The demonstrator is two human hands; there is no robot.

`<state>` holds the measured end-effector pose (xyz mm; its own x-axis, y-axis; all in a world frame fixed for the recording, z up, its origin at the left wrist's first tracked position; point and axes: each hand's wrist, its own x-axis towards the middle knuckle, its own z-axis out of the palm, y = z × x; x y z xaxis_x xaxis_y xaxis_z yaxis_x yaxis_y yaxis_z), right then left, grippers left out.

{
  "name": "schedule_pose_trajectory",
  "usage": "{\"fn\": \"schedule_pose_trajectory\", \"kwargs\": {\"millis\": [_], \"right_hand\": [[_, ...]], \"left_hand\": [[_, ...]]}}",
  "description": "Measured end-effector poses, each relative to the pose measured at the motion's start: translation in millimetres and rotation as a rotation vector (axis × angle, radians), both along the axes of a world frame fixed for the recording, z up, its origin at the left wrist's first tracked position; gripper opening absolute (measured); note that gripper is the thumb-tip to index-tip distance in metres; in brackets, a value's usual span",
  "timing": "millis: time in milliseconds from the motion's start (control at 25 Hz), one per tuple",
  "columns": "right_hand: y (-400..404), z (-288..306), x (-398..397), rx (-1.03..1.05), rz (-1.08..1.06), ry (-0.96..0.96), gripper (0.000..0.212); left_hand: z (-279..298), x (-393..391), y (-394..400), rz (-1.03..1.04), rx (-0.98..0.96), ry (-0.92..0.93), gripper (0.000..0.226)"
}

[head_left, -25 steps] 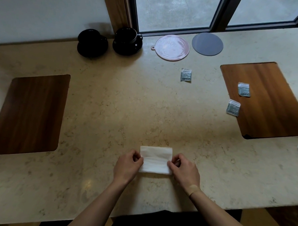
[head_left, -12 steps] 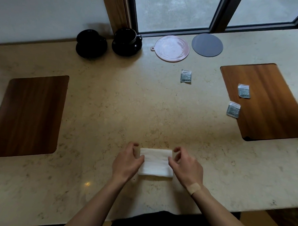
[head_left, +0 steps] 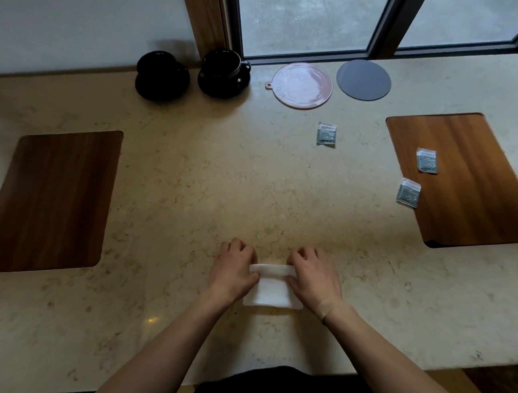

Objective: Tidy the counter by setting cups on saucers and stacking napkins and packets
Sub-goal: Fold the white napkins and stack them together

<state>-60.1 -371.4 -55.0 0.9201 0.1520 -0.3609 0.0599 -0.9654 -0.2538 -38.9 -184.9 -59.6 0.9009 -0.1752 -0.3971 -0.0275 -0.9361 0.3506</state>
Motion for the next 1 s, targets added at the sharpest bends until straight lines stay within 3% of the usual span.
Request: {"fn": "schedule_pose_trajectory", "kwargs": {"millis": [280, 480, 600, 800, 880, 1000], "right_hand": [[3, -1, -4, 0.062, -0.008, 0.005, 0.029], [-1, 0, -6, 0.078, -0.012, 0.038, 0.020], [-10, 7, -4, 0.326, -0.210, 0.112, 0.007], [-42, 33, 12, 1.009, -0.620, 0.427, 0.018], [-55, 38, 18, 1.223, -0.748, 0.450, 0.038], [-72, 42, 36, 1.339, -0.876, 0.342, 0.033]], "left_hand": [[2, -3, 1, -0.012, -0.080, -0.038, 0.027], [-7, -8, 9, -0.107, -0.127, -0.079, 0.012], [-4, -9, 11, 0.017, -0.415, 0.023, 0.006], [23, -1, -8, 0.398, -0.871, 0.298, 0.016], [29, 6, -30, 0.559, -1.025, 0.321, 0.017], [33, 25, -76, 0.725, -1.103, 0.270, 0.012]]}}
